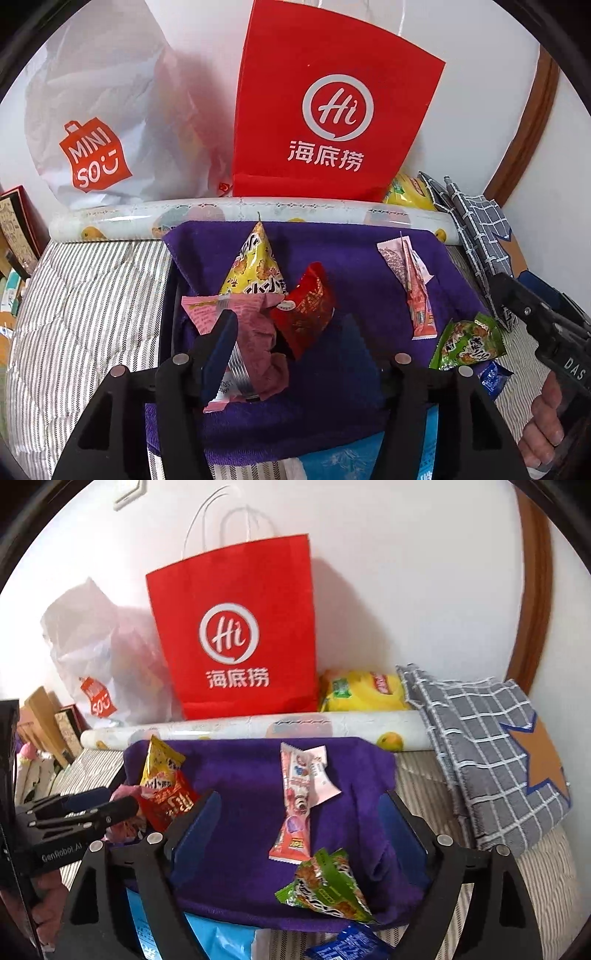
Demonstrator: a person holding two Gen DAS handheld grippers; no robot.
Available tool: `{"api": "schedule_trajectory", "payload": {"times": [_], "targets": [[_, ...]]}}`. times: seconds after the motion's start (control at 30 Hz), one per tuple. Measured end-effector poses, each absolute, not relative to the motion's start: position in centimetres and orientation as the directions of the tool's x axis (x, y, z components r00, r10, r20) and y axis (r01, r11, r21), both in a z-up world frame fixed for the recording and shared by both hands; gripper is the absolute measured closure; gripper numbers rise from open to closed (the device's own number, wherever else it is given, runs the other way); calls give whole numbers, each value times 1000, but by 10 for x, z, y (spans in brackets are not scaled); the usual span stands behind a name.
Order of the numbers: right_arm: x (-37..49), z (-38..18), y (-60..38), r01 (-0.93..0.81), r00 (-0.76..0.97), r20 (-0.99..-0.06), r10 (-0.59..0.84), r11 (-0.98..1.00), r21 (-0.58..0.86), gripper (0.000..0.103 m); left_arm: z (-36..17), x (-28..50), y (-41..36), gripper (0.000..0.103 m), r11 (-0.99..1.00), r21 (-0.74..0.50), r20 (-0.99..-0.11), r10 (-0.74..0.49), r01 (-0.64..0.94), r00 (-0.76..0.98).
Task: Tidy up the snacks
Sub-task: 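Open both grippers to drop the red and green bags onto the towel, then grasp the blue packet on the bed with the right gripper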
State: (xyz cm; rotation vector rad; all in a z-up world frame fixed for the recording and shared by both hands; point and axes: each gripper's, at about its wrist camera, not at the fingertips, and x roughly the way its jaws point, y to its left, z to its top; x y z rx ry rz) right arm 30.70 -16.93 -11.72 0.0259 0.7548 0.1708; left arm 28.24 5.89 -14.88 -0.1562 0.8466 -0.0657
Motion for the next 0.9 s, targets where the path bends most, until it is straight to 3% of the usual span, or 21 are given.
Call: {"api": "schedule_trajectory", "payload": {"times": [0.1,0.4,0.57,0.8,0.9], "targets": [[303,-113,-175,-94,709,-696,116,993,70,14,-144,279,57,38,987,-159,-735,-118,0,667],[259,-100,-214,-50,771,-631,78,997,62,14,-125,265,59,24,991,-134,-732,-89,-15,676],[245,-116,-237,-32,712,-694,104,993,116,15,-118,244,64,24,985,-170,-698,-138,25,703],[230,-156,-242,-40,633,-762,135,989,142,36,-121,217,66,26,991,-125,-706,-116,38,698],[228,-169,-236,-41,618,-775,131,990,134,36,-125,208,74,26,990,-138,-726,-111,15,678]]}}
